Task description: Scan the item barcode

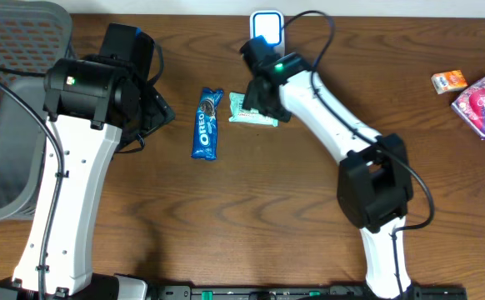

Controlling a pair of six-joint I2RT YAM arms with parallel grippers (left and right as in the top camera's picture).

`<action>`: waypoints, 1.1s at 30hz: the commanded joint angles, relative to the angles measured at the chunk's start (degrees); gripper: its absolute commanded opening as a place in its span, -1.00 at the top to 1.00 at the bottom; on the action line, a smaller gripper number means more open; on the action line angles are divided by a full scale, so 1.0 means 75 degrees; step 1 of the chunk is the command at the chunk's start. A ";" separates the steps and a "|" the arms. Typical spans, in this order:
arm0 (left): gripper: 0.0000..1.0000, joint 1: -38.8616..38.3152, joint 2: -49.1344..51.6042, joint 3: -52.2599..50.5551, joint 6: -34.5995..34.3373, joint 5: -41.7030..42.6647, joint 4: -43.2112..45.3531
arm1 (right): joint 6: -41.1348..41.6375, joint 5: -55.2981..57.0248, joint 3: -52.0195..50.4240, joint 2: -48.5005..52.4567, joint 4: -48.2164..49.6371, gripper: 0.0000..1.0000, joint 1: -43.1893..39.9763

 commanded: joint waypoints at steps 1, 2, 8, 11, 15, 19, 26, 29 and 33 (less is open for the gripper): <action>-0.95 0.0017 0.0006 -0.0017 -0.0035 -0.0154 -0.0032 | 0.1915 -0.1338 -0.0035 -0.0029 0.0300 -0.32 -0.0189; -0.95 0.0017 0.0006 -0.0017 -0.0035 -0.0154 -0.0032 | 0.2142 -0.1326 -0.0041 -0.0026 0.0367 -0.33 -0.0187; -0.96 0.0017 0.0006 -0.0017 -0.0035 -0.0154 -0.0032 | 0.4068 -0.0682 -0.0393 -0.0026 0.0825 -0.41 -0.0012; -0.96 0.0017 0.0006 -0.0017 -0.0035 -0.0154 -0.0032 | 0.4406 -0.0662 -0.0784 -0.0017 0.1612 -0.50 0.0035; -0.95 0.0017 0.0006 -0.0017 -0.0035 -0.0154 -0.0032 | 0.4858 -0.0388 -0.1510 -0.0017 0.2605 -0.53 0.0058; -0.96 0.0017 0.0006 -0.0017 -0.0035 -0.0154 -0.0032 | 0.4870 -0.0169 -0.2002 -0.0017 0.3104 -0.54 0.0052; -0.96 0.0017 0.0006 -0.0017 -0.0035 -0.0154 -0.0032 | 0.3829 0.0501 -0.2244 -0.0017 0.3179 -0.28 0.0041; -0.96 0.0017 0.0006 -0.0017 -0.0035 -0.0154 -0.0032 | 0.3197 0.0504 -0.2241 -0.0020 0.3086 0.06 -0.0017; -0.96 0.0017 0.0006 -0.0017 -0.0035 -0.0154 -0.0032 | 0.2259 0.0504 -0.2218 -0.0023 0.2719 0.22 -0.0248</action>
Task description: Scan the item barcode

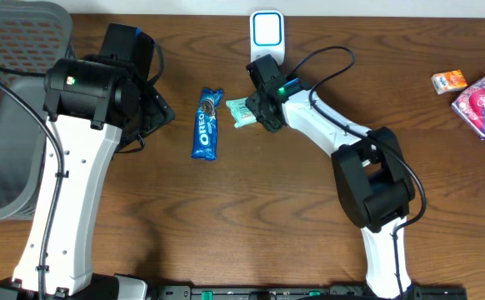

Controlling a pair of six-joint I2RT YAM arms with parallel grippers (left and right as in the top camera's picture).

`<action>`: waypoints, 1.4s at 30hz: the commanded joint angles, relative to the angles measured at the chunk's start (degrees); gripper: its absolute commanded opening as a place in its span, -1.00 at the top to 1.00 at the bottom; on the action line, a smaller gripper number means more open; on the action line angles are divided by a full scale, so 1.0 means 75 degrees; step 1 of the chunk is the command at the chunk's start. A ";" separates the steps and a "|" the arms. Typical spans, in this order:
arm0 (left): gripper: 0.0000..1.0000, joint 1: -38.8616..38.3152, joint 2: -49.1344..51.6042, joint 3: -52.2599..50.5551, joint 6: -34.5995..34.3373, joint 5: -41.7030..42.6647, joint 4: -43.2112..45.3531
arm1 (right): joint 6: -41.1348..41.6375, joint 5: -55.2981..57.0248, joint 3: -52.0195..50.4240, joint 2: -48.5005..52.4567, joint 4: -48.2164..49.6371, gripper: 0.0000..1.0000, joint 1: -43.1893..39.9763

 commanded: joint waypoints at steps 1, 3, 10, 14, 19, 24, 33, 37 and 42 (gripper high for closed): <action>-0.96 0.0017 0.0006 -0.0017 -0.0038 -0.0154 -0.0032 | -0.1329 0.0297 -0.0067 -0.0020 -0.0399 0.24 -0.0300; -0.96 0.0017 0.0006 -0.0017 -0.0038 -0.0154 -0.0032 | -0.1920 0.0099 -0.0067 -0.0029 -0.0478 0.27 -0.0484; -0.96 0.0017 0.0006 -0.0017 -0.0038 -0.0154 -0.0032 | -0.4674 -0.1623 0.0055 -0.0122 -0.0525 0.27 -0.1384; -0.96 0.0017 0.0006 -0.0017 -0.0038 -0.0154 -0.0032 | -0.5482 -0.2914 0.0160 -0.0146 -0.0988 -0.01 -0.1786; -0.96 0.0017 0.0006 -0.0017 -0.0038 -0.0154 -0.0032 | -0.5916 -0.3576 0.0160 -0.0143 -0.1480 -0.16 -0.1853; -0.96 0.0017 0.0006 -0.0017 -0.0038 -0.0154 -0.0032 | -0.5359 -0.3550 0.0061 -0.0143 -0.1495 -0.18 -0.1708; -0.96 0.0017 0.0006 -0.0017 -0.0038 -0.0154 -0.0029 | -0.3926 -0.2495 -0.0233 -0.0143 -0.1341 -0.10 -0.1393; -0.96 0.0017 0.0006 -0.0017 -0.0038 -0.0154 -0.0032 | -0.4135 -0.2107 -0.0344 -0.0143 -0.1113 0.42 -0.1288; -0.96 0.0017 0.0006 -0.0017 -0.0038 -0.0154 -0.0032 | -0.4619 -0.2393 -0.0332 -0.0143 -0.1072 0.98 -0.1285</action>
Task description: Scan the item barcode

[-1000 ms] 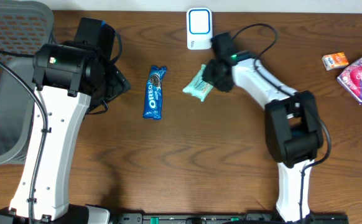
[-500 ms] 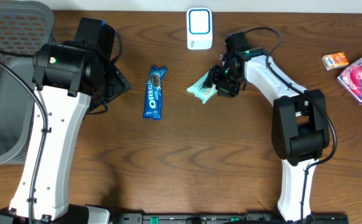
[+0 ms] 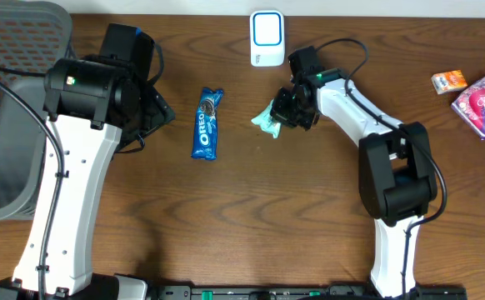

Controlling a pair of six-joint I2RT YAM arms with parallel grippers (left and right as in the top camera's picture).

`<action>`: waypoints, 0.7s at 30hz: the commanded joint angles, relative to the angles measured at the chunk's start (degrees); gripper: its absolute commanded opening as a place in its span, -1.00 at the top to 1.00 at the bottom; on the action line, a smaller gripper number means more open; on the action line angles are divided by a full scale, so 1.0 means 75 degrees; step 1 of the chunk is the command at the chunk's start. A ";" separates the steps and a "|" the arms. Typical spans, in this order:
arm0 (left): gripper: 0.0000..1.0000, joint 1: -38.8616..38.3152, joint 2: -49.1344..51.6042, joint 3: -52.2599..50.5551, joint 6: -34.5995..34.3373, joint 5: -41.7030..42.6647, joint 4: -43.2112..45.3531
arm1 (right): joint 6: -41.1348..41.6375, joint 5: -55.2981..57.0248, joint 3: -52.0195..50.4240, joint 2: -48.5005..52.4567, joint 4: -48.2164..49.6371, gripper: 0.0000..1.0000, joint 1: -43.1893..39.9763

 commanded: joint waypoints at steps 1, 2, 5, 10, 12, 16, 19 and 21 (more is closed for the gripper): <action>-0.96 0.0017 0.0006 -0.0017 -0.0038 -0.0154 -0.0032 | -0.0440 -0.0082 -0.0143 0.0044 -0.0038 0.98 -0.0003; -0.96 0.0017 0.0006 -0.0017 -0.0038 -0.0154 -0.0029 | -0.0560 -0.0472 -0.0131 0.0041 -0.0035 0.98 -0.0029; -0.96 0.0017 0.0006 -0.0017 -0.0038 -0.0154 -0.0032 | -0.0615 -0.1955 -0.0090 0.0020 0.0026 0.98 -0.0160; -0.96 0.0017 0.0006 -0.0017 -0.0038 -0.0154 -0.0032 | 0.0446 -0.4878 -0.0090 -0.0003 0.0632 0.98 -0.0455; -0.96 0.0017 0.0006 -0.0017 -0.0038 -0.0154 -0.0032 | 0.1265 -0.5441 -0.0090 -0.0003 0.0737 0.98 -0.0557; -0.96 0.0017 0.0006 -0.0017 -0.0038 -0.0154 -0.0032 | 0.2940 -0.6196 -0.0090 -0.0003 0.0761 0.97 -0.0714; -0.96 0.0017 0.0006 -0.0017 -0.0038 -0.0154 -0.0032 | 0.3698 -0.7184 -0.0090 -0.0003 0.0851 0.97 -0.0758; -0.96 0.0017 0.0006 -0.0017 -0.0038 -0.0154 -0.0032 | 0.4007 -0.7874 -0.0090 -0.0003 0.1180 0.97 -0.0761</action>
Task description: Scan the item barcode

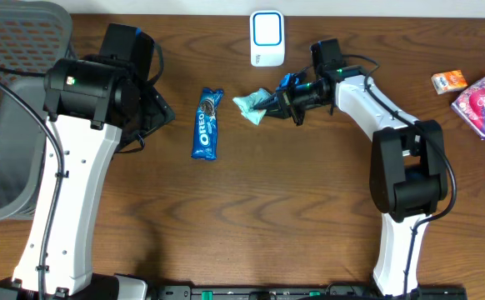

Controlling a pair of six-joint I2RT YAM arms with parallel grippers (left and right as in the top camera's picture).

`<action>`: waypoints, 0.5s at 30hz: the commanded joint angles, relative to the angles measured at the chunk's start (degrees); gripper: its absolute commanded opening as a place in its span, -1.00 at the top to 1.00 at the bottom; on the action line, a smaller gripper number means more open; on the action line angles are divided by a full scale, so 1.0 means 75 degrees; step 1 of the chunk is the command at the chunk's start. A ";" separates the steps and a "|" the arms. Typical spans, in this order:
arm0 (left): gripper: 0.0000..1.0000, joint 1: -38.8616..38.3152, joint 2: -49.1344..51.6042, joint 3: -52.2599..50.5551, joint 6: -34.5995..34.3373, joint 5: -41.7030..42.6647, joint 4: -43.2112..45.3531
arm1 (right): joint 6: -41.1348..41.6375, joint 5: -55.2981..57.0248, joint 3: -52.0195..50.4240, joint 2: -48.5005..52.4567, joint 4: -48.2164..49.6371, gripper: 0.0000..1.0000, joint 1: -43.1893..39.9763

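In the overhead view a small mint-green packet [252,106] hangs in front of the white barcode scanner [267,38] at the table's back edge. My right gripper [273,102] is shut on the packet's right end, fingers pointing left. My left gripper [161,111] sits at the left by the blue Oreo pack [207,123], mostly hidden under its own arm, so its jaws do not show.
A grey mesh basket [9,108] stands at the far left. An orange box [448,80] and a pink packet [482,102] lie at the back right. The right arm's cable loops near the scanner.
My right arm has swung its wrist up and to the right, and the green packet now sits a little further left and higher, closer below the scanner. The left arm has not moved.
The right gripper was over the green packet lying beside the Oreo pack, then closed around it there. It then held the packet off the table to the right of that spot, and now holds it just below the scanner. The left arm stayed still throughout.
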 commanded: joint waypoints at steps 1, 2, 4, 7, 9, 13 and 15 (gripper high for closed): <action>-0.96 0.0017 0.0006 -0.0017 -0.0038 -0.0154 -0.0032 | 0.1227 -0.2022 -0.0023 -0.0009 0.0458 0.98 -0.0006; -0.96 0.0017 0.0006 -0.0017 -0.0038 -0.0154 -0.0029 | 0.1253 -0.2197 -0.0023 -0.0009 0.0664 0.98 0.0003; -0.95 0.0017 0.0006 -0.0017 -0.0038 -0.0154 -0.0029 | 0.1116 -0.2474 -0.0023 -0.0009 0.1134 0.98 0.0058; -0.96 0.0017 0.0006 -0.0017 -0.0038 -0.0154 -0.0029 | 0.0256 -0.3101 -0.0026 -0.0009 0.1431 0.98 0.0207; -0.96 0.0017 0.0006 -0.0017 -0.0038 -0.0154 -0.0032 | -0.0268 -0.3488 -0.0026 -0.0009 0.1329 0.98 0.0297; -0.96 0.0017 0.0006 -0.0017 -0.0038 -0.0154 -0.0029 | -0.0621 -0.3488 -0.0029 -0.0035 0.1151 0.98 0.0323; -0.95 0.0017 0.0006 -0.0017 -0.0038 -0.0154 -0.0029 | -0.0731 -0.3488 -0.0026 -0.0035 0.1151 0.98 0.0277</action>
